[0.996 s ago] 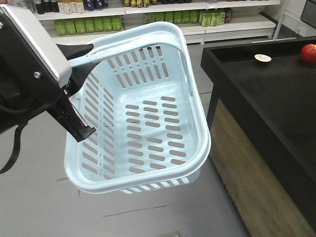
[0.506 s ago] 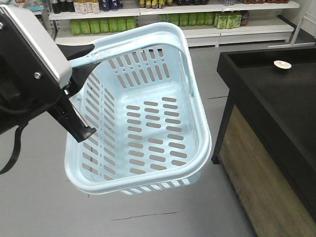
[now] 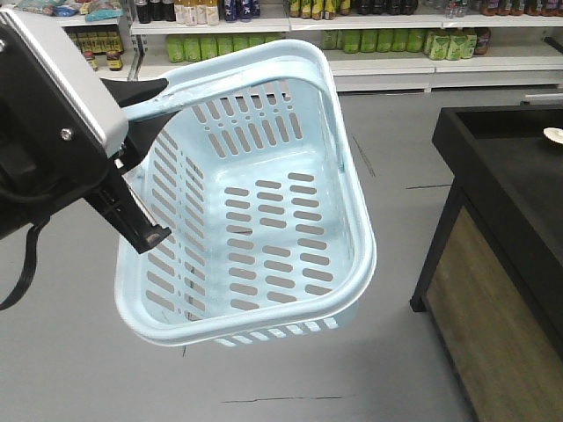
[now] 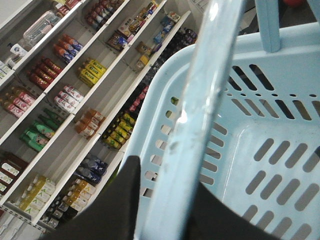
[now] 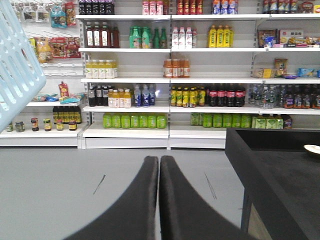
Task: Pick three apples into basket with both arms
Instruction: 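Drive the base along the aisle carrying the basket in the left gripper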
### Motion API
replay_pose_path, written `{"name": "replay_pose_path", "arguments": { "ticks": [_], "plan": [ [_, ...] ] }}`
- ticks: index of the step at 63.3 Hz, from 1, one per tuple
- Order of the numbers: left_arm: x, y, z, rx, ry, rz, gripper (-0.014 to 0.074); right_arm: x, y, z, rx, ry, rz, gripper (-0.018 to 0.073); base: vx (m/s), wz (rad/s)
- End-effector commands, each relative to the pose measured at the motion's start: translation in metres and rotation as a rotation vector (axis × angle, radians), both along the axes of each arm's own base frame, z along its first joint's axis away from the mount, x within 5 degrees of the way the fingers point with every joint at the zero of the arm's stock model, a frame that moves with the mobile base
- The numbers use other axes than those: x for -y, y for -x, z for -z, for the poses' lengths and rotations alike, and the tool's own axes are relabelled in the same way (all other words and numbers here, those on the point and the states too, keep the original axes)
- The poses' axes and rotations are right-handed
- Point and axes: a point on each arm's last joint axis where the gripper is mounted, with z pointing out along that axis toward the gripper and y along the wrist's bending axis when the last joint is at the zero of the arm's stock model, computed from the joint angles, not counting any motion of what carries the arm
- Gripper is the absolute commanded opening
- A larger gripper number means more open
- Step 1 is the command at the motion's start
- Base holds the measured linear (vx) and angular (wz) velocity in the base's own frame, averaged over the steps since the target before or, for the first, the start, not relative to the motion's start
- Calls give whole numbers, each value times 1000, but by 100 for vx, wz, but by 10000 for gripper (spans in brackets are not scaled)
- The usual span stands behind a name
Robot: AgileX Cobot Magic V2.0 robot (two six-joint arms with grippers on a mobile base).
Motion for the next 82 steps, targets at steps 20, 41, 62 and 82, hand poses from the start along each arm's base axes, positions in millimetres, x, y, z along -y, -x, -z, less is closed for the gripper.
{"name": "replay_pose_path", "arguments": {
  "ticks": [20, 41, 62, 82],
  "plan": [
    [-5, 4, -17, 42, 49, -22, -7, 0, 1, -2, 71, 8, 0, -9, 9, 10],
    [-5, 4, -17, 42, 49, -22, -7, 0, 1, -2, 71, 8, 0, -9, 8, -1],
    [-5, 4, -17, 42, 49, -22, -7, 0, 1, -2, 71, 8, 0, -9, 8, -4],
    [-5, 4, -17, 42, 49, -22, -7, 0, 1, -2, 71, 8, 0, -9, 8, -2]
  ]
}}
